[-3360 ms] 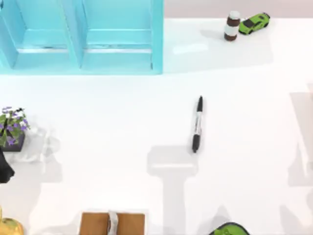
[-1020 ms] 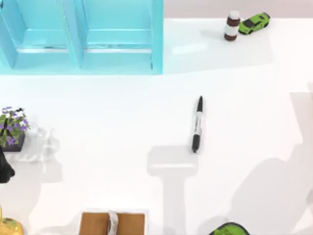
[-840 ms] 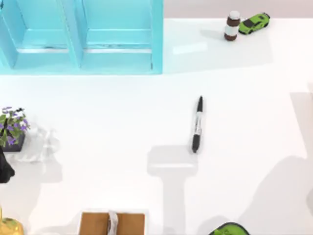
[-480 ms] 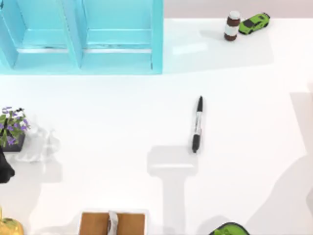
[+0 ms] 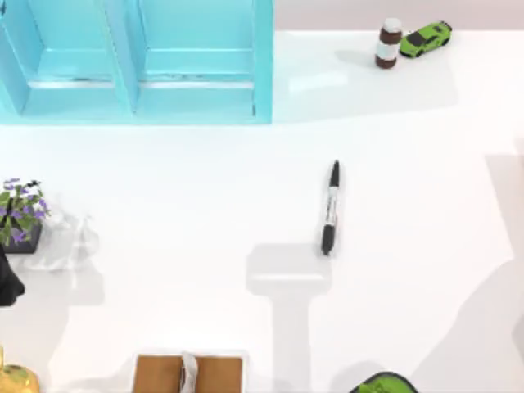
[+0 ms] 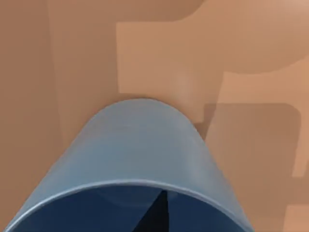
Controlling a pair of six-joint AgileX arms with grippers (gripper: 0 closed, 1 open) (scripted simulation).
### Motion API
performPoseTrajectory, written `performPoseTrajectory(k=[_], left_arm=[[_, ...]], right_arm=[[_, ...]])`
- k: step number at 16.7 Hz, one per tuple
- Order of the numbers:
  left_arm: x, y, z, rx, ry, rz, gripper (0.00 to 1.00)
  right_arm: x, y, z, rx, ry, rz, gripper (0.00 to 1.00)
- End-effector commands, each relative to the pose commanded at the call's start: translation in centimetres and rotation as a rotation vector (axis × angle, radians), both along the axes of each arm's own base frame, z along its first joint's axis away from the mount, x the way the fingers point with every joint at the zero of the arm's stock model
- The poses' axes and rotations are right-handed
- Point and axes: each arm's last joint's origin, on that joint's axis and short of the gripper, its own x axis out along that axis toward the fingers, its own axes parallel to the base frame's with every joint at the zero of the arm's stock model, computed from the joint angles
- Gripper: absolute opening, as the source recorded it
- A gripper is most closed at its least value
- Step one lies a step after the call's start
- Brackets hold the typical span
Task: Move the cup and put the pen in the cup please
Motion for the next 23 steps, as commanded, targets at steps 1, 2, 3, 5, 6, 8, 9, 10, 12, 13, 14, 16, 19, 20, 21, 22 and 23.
performPoseTrajectory(k=[1, 2, 3, 5, 6, 8, 9, 10, 12, 13, 14, 16, 19, 20, 21, 22, 23], left_arm=[[0.0, 0.0, 0.0, 0.000, 0.000, 0.000, 1.00], [0.0, 0.0, 0.0, 0.000, 0.000, 0.000, 1.00], [0.0, 0.0, 0.0, 0.000, 0.000, 0.000, 1.00], [0.0, 0.0, 0.0, 0.000, 0.000, 0.000, 1.00], [0.0, 0.0, 0.0, 0.000, 0.000, 0.000, 1.00], [0.0, 0.0, 0.0, 0.000, 0.000, 0.000, 1.00], [0.0, 0.0, 0.0, 0.000, 0.000, 0.000, 1.00], [0.0, 0.0, 0.0, 0.000, 0.000, 0.000, 1.00], [0.0, 0.0, 0.0, 0.000, 0.000, 0.000, 1.00], [0.0, 0.0, 0.0, 0.000, 0.000, 0.000, 1.00], [0.0, 0.0, 0.0, 0.000, 0.000, 0.000, 1.00], [0.0, 0.0, 0.0, 0.000, 0.000, 0.000, 1.00], [0.0, 0.0, 0.0, 0.000, 0.000, 0.000, 1.00], [0.0, 0.0, 0.0, 0.000, 0.000, 0.000, 1.00], [0.0, 0.0, 0.0, 0.000, 0.000, 0.000, 1.00], [0.0, 0.0, 0.0, 0.000, 0.000, 0.000, 1.00], [0.0, 0.0, 0.0, 0.000, 0.000, 0.000, 1.00]], right_arm=[[0.0, 0.0, 0.0, 0.000, 0.000, 0.000, 0.40], [0.0, 0.0, 0.0, 0.000, 0.000, 0.000, 0.32], [0.0, 0.0, 0.0, 0.000, 0.000, 0.000, 0.25], [0.0, 0.0, 0.0, 0.000, 0.000, 0.000, 0.10], [0.0, 0.0, 0.0, 0.000, 0.000, 0.000, 0.02], [0.0, 0.0, 0.0, 0.000, 0.000, 0.000, 0.00], [0.0, 0.0, 0.0, 0.000, 0.000, 0.000, 0.00], [0.0, 0.0, 0.0, 0.000, 0.000, 0.000, 0.00], [0.0, 0.0, 0.0, 0.000, 0.000, 0.000, 0.00], [0.0, 0.0, 0.0, 0.000, 0.000, 0.000, 0.00], [0.0, 0.0, 0.0, 0.000, 0.000, 0.000, 0.00], [0.1, 0.1, 0.1, -0.001, -0.002, -0.001, 0.00], [1.2, 2.0, 2.3, -0.005, -0.010, -0.004, 0.00], [1.6, 3.2, 3.5, -0.004, -0.010, -0.006, 0.00], [1.9, 4.6, 4.9, -0.002, -0.005, -0.007, 0.00], [2.0, 6.2, 6.5, 0.002, 0.006, -0.006, 0.00], [2.0, 7.9, 8.0, 0.005, 0.019, -0.005, 0.00]])
